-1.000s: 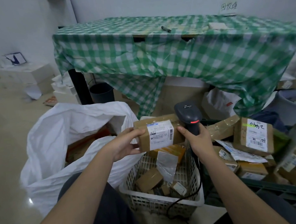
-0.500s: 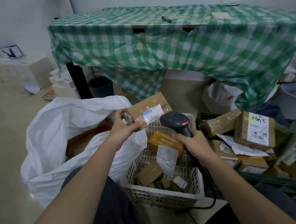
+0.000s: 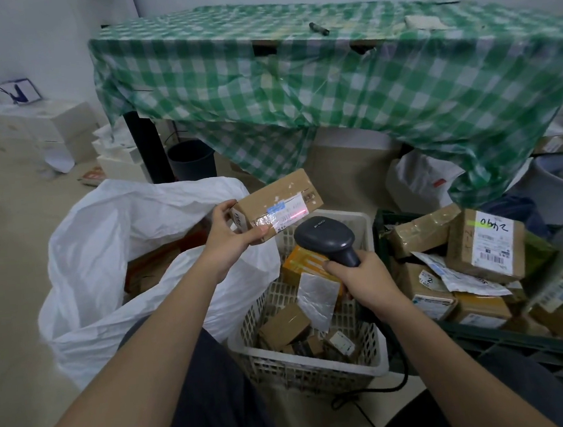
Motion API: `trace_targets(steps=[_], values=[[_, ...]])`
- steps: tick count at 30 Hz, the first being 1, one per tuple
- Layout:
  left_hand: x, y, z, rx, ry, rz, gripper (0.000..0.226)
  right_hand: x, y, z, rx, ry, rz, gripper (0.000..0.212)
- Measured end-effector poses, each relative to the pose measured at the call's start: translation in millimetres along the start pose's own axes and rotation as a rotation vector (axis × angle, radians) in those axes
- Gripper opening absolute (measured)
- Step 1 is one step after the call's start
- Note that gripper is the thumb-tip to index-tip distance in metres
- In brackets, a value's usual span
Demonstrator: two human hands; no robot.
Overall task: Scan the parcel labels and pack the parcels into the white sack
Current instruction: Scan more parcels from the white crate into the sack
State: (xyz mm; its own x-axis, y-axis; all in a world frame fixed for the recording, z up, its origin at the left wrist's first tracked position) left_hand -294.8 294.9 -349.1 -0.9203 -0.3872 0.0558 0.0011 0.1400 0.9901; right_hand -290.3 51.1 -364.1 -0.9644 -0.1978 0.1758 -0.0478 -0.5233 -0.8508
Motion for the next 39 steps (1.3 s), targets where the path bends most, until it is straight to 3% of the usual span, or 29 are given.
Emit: trace_targets(steps=[7,12,14,16,18,20,24,28,33,39], values=[[-3,9,31,-0.039,0.065,-0.054,0.082,-9,-23,-15,-0.129,-0.031,0.003,0.012],[-6,35,98,0.059,0.229,-0.163,0.079,-36,-54,-48,-0.212,0.029,-0.025,0.030],[-11,48,132,-0.100,0.299,-0.230,0.081,-45,-63,-64,-0.208,0.006,-0.038,0.028],[-23,53,162,-0.438,0.318,-0.203,0.087,-54,-69,-78,-0.197,-0.028,-0.050,0.026],[-35,42,183,-0.815,0.309,-0.049,0.088,-61,-69,-87,-0.198,-0.051,-0.058,0.025],[-39,28,187,-0.875,0.240,0.100,0.089,-64,-61,-90,-0.198,-0.069,-0.085,0.025],[-44,28,140,-0.755,0.144,-0.063,0.061,-63,-29,-75,-0.138,-0.062,-0.138,0.024],[-43,10,74,-0.438,-0.003,-0.052,0.040,-58,17,-49,-0.122,0.009,-0.229,0.025],[-31,-44,-21,-0.503,-0.183,-0.108,0.033,-51,77,-18,-0.099,0.086,-0.325,0.021],[-23,-183,-74,-0.624,-0.408,0.196,0.041,-56,139,-25,-0.078,0.057,-0.423,0.015]])
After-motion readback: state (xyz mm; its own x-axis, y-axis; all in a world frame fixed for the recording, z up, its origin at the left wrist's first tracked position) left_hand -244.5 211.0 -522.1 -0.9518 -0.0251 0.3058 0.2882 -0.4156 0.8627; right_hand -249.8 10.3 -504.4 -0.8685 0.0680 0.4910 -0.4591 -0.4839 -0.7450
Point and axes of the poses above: each hand's wrist, its own x-axis away from the middle knuckle, its own z-axis out of the back of the hand, y = z × x, the point moved 6 cm from there along -x, towards the middle knuckle, and after that the axes turned 11 degrees about x, right-handed, at the moved point
